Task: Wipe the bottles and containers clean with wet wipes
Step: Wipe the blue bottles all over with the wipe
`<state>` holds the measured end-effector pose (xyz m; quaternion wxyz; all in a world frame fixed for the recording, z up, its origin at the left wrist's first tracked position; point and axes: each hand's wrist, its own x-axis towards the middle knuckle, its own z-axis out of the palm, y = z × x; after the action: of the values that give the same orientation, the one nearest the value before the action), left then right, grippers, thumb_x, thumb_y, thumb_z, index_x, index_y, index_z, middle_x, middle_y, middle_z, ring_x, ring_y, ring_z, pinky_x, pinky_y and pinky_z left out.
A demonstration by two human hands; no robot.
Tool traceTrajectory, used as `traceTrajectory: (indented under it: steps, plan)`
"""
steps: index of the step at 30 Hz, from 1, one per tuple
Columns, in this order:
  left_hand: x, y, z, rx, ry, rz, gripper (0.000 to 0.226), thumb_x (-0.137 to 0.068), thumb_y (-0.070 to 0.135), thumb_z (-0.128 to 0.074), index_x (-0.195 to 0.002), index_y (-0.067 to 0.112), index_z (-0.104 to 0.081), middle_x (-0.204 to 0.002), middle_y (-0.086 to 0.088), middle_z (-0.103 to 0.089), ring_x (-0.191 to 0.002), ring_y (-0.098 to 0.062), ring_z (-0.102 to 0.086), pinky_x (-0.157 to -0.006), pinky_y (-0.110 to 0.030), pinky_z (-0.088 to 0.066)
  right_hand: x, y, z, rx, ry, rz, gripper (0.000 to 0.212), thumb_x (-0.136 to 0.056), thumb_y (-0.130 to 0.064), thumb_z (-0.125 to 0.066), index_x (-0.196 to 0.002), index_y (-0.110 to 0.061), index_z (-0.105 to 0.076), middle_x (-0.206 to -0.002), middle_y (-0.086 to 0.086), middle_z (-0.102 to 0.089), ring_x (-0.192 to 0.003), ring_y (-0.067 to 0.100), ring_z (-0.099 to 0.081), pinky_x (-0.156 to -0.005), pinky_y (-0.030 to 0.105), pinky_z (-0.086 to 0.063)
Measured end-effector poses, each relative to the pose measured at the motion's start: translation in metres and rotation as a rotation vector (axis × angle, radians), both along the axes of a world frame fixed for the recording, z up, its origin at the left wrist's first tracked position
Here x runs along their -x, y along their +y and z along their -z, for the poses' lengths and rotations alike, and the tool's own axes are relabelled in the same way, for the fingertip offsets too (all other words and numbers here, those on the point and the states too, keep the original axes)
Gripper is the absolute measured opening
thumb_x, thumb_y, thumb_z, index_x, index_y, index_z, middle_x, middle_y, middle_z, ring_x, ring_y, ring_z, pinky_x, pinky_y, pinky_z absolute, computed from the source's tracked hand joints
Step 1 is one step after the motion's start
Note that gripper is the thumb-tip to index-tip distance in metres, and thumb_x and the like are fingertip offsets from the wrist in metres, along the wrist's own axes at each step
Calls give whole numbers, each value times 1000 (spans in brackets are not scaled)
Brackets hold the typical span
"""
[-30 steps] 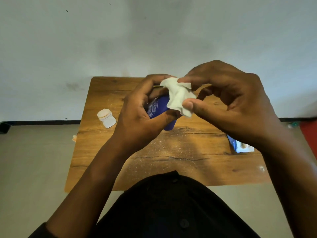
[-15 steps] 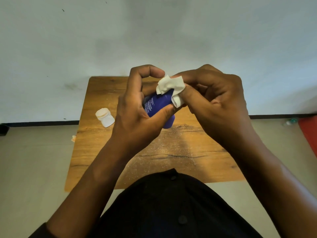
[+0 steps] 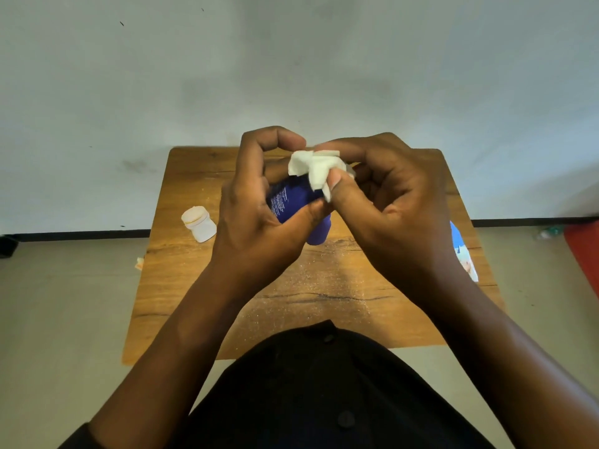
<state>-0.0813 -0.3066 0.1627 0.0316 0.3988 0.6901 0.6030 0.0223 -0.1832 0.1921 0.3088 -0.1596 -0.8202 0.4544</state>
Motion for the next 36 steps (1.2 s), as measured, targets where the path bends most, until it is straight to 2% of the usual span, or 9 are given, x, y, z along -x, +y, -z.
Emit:
traceTrajectory:
  steps: [6,15,18,20,25,28,31,34,36]
  plan:
    - [1,1,3,26,32,12,68,-82,19,-88,-133,20,-43,-117,46,-51,-114,-1,-66,-86,-22,-61,1,-2,3,-1,48,56,16,-98,-10,-69,-109,-18,-77,-99,4,-74,-92,15,-71,-71,34,-60]
    - [1,2,2,25,43,34,69,-81,28,-85,-134,21,-41,-119,51,-51,-116,8,-63,-88,-16,-58,8,-9,-2,196,57,123,10,-100,-12,-69,-102,-17,-77,-96,6,-75,-90,23,-75,-70,48,-63]
    - [3,1,2,34,9,17,71,-81,24,-87,-136,21,-42,-120,45,-56,-117,3,-66,-88,-22,-61,7,-6,-4,234,19,89,13,-103,-15,-66,-108,-16,-78,-98,2,-77,-87,17,-73,-66,37,-62]
    - [5,1,-1,34,-14,19,71,-82,20,-88,-135,23,-41,-119,48,-56,-118,1,-67,-86,-23,-62,5,-2,-8,419,-2,40,15,-105,-17,-63,-111,-16,-77,-102,0,-77,-85,8,-69,-63,23,-53]
    - [5,1,-1,20,-116,27,72,-82,13,-89,-138,23,-44,-120,34,-65,-116,-11,-71,-89,-34,-64,4,16,-12,960,51,82,16,-104,-24,-61,-115,-21,-72,-107,-3,-77,-96,13,-66,-73,34,-43]
    - [5,2,-2,9,-108,41,76,-84,11,-87,-145,19,-43,-121,36,-66,-118,-10,-71,-92,-32,-62,2,16,-10,753,65,111,16,-103,-22,-63,-113,-22,-75,-108,-7,-78,-99,8,-67,-75,29,-48]
    - [6,4,-3,-14,-85,46,76,-86,9,-85,-149,10,-43,-125,35,-66,-121,-11,-69,-95,-34,-61,-4,3,-3,227,82,98,21,-100,-13,-68,-115,-25,-76,-112,-7,-76,-103,-2,-66,-77,19,-54]
    - [8,6,-2,-58,-70,3,72,-89,7,-82,-150,3,-45,-134,8,-67,-122,-15,-69,-100,-32,-59,-7,-5,10,-232,104,122,25,-97,-7,-73,-121,-13,-75,-116,0,-72,-110,-11,-56,-86,7,-45]
    - [9,6,-2,-59,-88,2,67,-89,3,-81,-148,3,-48,-136,8,-63,-124,-13,-67,-102,-31,-57,-9,-3,15,-333,140,128,24,-95,-4,-76,-119,-6,-76,-115,6,-72,-109,-9,-55,-88,7,-44]
